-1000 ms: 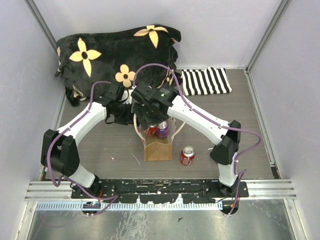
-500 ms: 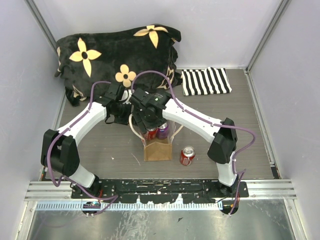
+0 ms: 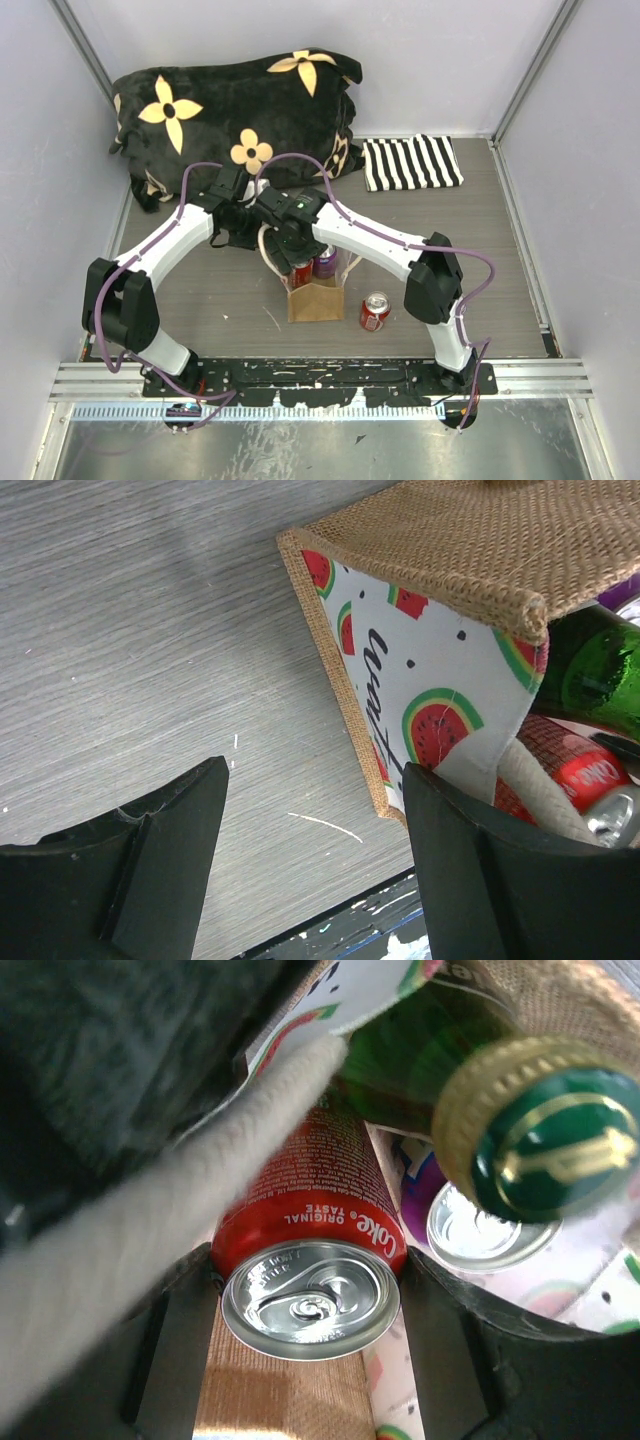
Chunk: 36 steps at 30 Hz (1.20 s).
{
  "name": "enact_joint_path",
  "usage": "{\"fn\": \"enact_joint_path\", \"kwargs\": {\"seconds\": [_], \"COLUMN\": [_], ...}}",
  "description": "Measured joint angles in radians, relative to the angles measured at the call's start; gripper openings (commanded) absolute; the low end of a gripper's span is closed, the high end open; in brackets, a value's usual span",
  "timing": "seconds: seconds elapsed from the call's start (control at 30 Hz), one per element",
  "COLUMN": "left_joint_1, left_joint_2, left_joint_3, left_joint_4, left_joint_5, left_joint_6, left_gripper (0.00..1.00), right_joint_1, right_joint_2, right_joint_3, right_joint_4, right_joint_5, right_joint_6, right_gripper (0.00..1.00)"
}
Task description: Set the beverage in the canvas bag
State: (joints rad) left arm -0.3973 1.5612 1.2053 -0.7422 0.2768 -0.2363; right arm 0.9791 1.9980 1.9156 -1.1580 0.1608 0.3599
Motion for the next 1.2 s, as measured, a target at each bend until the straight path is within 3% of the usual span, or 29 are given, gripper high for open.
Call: {"fn": "enact_joint_path", "kwargs": {"seconds": [0.7,0.83,1.03,1.2], "left_joint_1": [0.003,0.003,0.005,0.006], "left_joint_2": [0.03,0.039,0.042,0.047], "left_joint_3": [0.0,0.0,0.0,0.0], "left_joint_4": [0.002,0.003,0.003,0.003], "left_joint_5": [-0.047,-0.051,-0.055,-0.055], "left_joint_6": [0.002,0.002,0.002,0.002], "left_gripper": [0.78,0.78,0.78,0.78], "right_joint_1": [0.003,0.005,0.005,0.005], "right_joint_2": [0.027,0.027,0.029,0.032], "right_joint_3": [-0.058,-0.076,-0.08,-0.08], "right_joint_4": [0.063,0.08,0.09,0.096], "right_joint_5": [0.013,0.021,0.025,0.029], "right_joint_6": [-0.067,-0.075,-0.083,-0.094], "right_gripper": [0.03,0.14,0.55,0.69]}}
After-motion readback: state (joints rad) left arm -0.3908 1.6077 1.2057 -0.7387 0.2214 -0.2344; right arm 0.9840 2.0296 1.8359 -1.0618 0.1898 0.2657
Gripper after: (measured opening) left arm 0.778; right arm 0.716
